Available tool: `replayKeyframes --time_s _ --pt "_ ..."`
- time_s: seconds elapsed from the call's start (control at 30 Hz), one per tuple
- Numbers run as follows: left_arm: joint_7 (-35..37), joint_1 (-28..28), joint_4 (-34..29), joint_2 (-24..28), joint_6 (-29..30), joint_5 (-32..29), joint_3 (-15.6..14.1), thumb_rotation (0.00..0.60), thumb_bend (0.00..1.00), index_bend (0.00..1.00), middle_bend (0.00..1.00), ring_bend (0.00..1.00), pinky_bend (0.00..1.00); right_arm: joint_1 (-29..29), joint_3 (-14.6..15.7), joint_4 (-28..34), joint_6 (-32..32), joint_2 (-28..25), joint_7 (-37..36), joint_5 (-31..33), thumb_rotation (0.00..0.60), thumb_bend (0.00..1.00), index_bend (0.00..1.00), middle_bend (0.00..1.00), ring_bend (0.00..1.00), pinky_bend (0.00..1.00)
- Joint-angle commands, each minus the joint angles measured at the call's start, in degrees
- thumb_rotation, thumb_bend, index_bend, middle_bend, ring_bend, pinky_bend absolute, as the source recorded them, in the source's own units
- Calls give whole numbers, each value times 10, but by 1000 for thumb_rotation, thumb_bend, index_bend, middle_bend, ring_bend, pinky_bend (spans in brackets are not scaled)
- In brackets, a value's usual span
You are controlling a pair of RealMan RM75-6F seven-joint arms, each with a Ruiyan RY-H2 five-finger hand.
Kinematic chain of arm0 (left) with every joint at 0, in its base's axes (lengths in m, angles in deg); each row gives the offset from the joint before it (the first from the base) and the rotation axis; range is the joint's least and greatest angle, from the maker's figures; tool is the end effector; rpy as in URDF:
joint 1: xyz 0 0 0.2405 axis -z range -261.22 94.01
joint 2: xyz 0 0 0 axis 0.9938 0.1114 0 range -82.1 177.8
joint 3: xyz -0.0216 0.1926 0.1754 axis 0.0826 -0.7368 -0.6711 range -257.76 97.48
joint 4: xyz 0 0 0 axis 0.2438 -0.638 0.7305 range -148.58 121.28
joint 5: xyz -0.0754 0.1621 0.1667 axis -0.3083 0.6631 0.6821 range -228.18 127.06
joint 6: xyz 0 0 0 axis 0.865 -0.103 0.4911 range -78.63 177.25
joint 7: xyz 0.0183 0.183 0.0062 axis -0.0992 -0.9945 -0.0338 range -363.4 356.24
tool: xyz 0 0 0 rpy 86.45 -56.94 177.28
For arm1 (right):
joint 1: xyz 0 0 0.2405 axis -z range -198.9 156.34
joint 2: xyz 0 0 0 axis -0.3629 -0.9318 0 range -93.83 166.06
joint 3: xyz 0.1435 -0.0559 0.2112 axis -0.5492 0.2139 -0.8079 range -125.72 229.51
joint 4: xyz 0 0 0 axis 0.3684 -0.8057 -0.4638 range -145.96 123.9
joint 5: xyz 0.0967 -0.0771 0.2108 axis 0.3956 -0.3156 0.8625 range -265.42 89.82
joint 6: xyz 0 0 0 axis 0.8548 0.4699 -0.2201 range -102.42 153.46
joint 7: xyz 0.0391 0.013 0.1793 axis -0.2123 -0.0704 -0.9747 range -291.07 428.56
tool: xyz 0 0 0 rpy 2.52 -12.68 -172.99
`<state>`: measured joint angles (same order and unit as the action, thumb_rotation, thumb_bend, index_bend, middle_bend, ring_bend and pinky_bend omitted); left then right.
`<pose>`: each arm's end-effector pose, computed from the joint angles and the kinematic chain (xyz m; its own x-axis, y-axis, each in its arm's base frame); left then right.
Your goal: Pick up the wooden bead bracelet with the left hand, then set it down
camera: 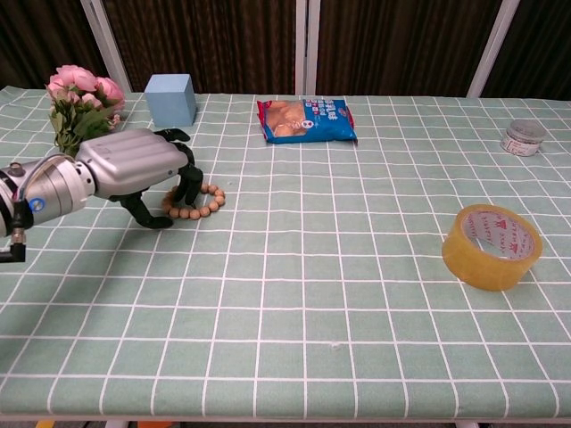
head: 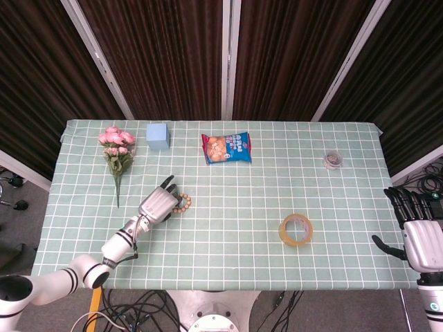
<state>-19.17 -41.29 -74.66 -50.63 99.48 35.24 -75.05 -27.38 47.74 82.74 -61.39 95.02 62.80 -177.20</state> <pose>-0.1806 0.3916 -0.1202 0.7336 0.1228 0.6683 0.5925 -0.5972 -0.5407 -0.3117 -0.2361 0.1624 0.3599 0.0576 0.9312 -0.9265 -0.0954 0.3640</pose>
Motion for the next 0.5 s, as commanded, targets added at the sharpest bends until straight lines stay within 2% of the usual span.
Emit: replayKeyframes --time_s 0.03,0.5 --pt "3 2 10 -6 3 -1 -4 600 282 472 482 198 51 1 0 0 -1 0 0 1 600 84 0 79 0 0" --pt "31 8 44 -22 6 -1 -20 600 419 539 546 240 60 1 -1 0 2 0 -3 4 600 83 0 79 0 0"
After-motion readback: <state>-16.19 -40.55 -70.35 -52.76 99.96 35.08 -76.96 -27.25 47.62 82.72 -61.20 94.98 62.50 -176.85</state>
